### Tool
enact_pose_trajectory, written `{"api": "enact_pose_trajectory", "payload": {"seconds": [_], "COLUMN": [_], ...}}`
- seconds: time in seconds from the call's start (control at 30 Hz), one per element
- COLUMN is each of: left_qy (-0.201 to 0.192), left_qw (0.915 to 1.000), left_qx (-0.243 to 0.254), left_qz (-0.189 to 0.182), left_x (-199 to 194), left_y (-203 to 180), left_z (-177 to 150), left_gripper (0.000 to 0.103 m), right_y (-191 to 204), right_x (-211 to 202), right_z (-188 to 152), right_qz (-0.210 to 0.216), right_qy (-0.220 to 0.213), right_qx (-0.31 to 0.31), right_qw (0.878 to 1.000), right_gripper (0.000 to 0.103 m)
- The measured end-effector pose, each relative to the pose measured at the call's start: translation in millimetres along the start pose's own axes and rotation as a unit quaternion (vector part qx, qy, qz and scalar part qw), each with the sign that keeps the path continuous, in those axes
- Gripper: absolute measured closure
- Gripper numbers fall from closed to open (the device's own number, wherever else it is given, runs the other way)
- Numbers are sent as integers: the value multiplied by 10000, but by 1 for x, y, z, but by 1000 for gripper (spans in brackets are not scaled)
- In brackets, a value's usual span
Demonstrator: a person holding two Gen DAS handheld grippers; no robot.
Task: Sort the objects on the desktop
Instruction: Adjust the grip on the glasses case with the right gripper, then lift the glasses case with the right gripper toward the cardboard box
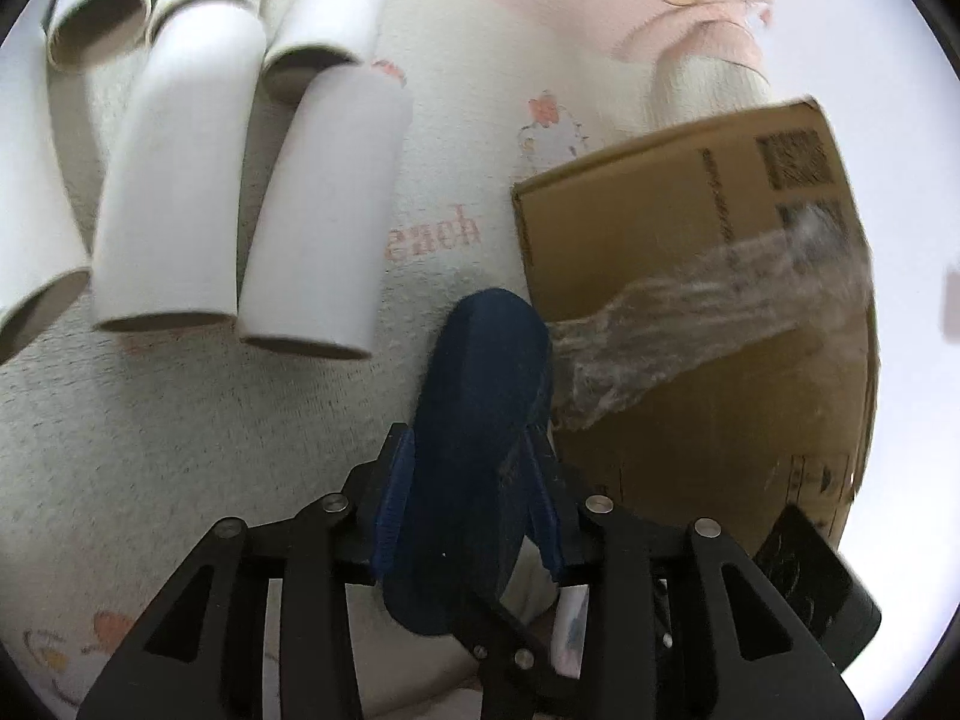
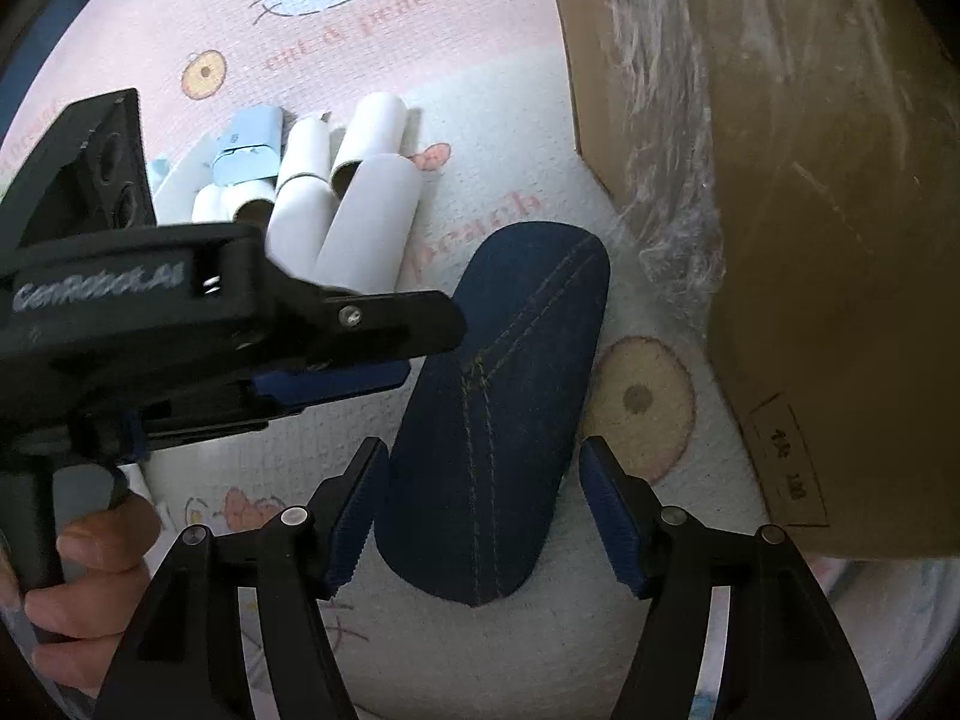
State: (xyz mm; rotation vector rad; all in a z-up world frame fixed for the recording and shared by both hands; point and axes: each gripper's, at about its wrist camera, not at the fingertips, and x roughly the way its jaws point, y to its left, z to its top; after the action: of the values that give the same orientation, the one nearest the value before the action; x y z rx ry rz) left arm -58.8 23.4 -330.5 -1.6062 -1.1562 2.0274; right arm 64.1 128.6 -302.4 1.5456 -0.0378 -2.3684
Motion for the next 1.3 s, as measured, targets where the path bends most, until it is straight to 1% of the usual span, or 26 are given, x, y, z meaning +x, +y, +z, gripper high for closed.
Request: {"api": "enact_pose_trajectory", "payload": {"seconds": [0.07, 0.13, 0.23, 0.3, 0.4, 0.6, 0.67, 0.8, 0.87, 1.0, 1.1, 1.2, 1.3], "left_qy": [115, 126, 128, 93, 223, 247, 228, 30, -99, -411, -672, -975, -1193], "left_qw": [9995, 9987, 9984, 9984, 9971, 9984, 9987, 9999, 9998, 9989, 9974, 9943, 9913], "left_qx": [-228, -399, -432, -415, -492, -291, -248, 38, 104, 171, 250, 435, 544], "left_qz": [-179, -285, -329, -365, -538, -423, -383, -141, -133, -142, -47, 78, 101], "left_x": [8, 14, 15, 14, 25, 28, 27, 17, 11, -13, -33, -55, -73], "left_y": [7, 12, 17, 18, 18, 18, 16, 7, 3, -1, -10, -23, -37], "left_z": [5, 7, 8, 9, 16, 22, 21, 20, 19, 11, 7, 4, 3], "left_gripper": [63, 63, 63, 63, 63, 63, 63, 63, 63, 63, 63, 63, 63], "right_y": [3, 2, 8, 4, -3, -2, -4, -11, -8, 2, 11, 21, 27], "right_x": [1, 8, 14, 19, 24, 25, 24, 17, 14, 2, -10, -24, -40], "right_z": [1, 4, 3, 4, 6, 6, 6, 8, 10, 13, 17, 21, 28], "right_qz": [-157, -294, -560, -491, -391, -447, -395, 25, 60, 89, 199, 352, 504], "right_qy": [-41, -110, -42, 59, 173, 173, 149, 71, 48, -142, -271, -449, -673], "right_qx": [42, 25, -88, 39, 221, 98, 38, 97, -19, -308, -523, -740, -890], "right_qw": [9999, 9995, 9984, 9988, 9988, 9988, 9991, 9999, 10000, 9994, 9981, 9956, 9925], "right_gripper": [38, 36, 35, 34, 34, 33, 33, 33, 33, 33, 33, 33, 33]}}
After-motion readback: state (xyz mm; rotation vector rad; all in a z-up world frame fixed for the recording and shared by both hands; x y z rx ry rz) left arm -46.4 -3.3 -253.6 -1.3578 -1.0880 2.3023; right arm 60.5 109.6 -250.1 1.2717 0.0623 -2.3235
